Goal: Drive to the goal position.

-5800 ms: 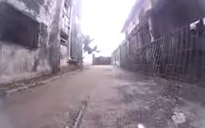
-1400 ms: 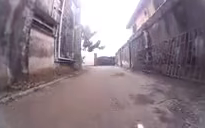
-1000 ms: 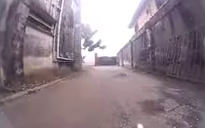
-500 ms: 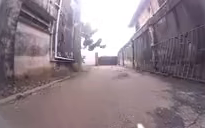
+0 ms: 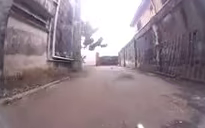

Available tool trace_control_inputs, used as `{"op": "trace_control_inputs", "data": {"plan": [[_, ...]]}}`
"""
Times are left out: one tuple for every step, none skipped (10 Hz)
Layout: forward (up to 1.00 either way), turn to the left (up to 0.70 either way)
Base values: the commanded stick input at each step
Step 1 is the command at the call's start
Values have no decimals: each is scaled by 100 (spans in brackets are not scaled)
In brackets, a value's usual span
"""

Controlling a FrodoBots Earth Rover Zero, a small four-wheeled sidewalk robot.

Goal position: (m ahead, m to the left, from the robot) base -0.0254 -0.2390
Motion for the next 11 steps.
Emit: {"op": "trace_control_inputs", "data": {"plan": [[70,0],[70,0],[70,0],[70,-8],[70,-32],[70,-35],[70,-35],[70,-35],[70,0],[70,0],[70,0]]}}
